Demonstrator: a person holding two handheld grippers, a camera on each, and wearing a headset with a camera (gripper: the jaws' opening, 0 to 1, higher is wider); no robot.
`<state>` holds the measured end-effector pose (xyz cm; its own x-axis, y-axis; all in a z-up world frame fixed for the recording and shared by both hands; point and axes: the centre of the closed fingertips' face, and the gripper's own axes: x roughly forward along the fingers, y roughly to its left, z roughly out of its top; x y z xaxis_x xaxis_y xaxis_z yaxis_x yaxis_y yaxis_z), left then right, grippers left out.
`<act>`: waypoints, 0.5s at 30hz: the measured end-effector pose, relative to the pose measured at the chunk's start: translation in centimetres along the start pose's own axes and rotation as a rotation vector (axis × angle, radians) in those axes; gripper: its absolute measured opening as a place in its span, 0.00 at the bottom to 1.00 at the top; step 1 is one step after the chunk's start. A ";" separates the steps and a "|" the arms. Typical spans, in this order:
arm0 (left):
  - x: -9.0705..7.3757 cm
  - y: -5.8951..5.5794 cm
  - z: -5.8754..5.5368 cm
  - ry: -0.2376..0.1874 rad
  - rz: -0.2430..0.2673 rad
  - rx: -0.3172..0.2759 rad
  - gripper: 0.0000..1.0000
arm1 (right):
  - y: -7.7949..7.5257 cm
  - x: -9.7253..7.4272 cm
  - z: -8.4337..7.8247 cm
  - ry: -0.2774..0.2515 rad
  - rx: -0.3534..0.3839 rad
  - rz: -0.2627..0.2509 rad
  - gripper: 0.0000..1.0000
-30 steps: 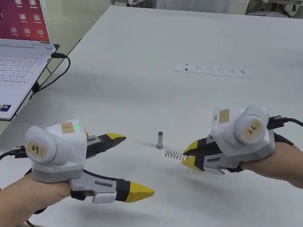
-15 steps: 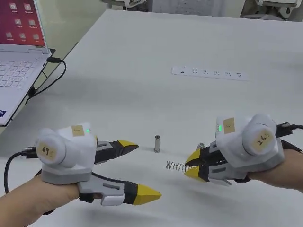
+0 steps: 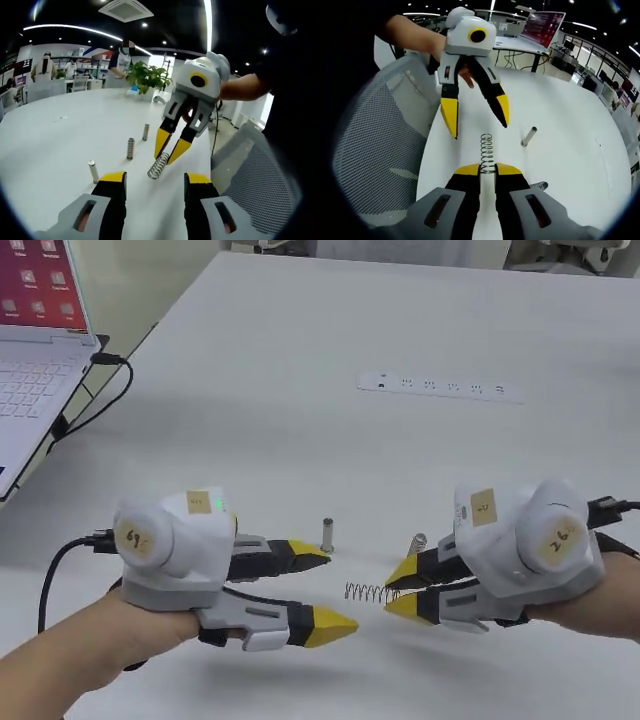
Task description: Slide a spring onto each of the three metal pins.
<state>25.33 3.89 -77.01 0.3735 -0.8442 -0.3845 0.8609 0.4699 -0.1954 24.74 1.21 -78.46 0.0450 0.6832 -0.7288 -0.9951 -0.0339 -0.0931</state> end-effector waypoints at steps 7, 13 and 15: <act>0.5 -0.4 0.5 -0.010 -0.018 0.005 0.31 | 0.3 -0.2 0.2 -0.013 -0.003 0.002 0.08; 0.9 -0.2 0.9 -0.021 -0.023 0.002 0.24 | 0.4 -0.4 0.8 -0.032 -0.008 0.006 0.08; 1.0 -0.2 1.0 -0.025 -0.029 -0.002 0.21 | 0.4 -0.5 1.0 -0.034 -0.015 0.006 0.08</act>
<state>25.88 2.71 -76.49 0.3570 -0.8635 -0.3563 0.8708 0.4457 -0.2076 24.26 1.58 -77.50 0.0356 0.7073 -0.7060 -0.9939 -0.0490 -0.0991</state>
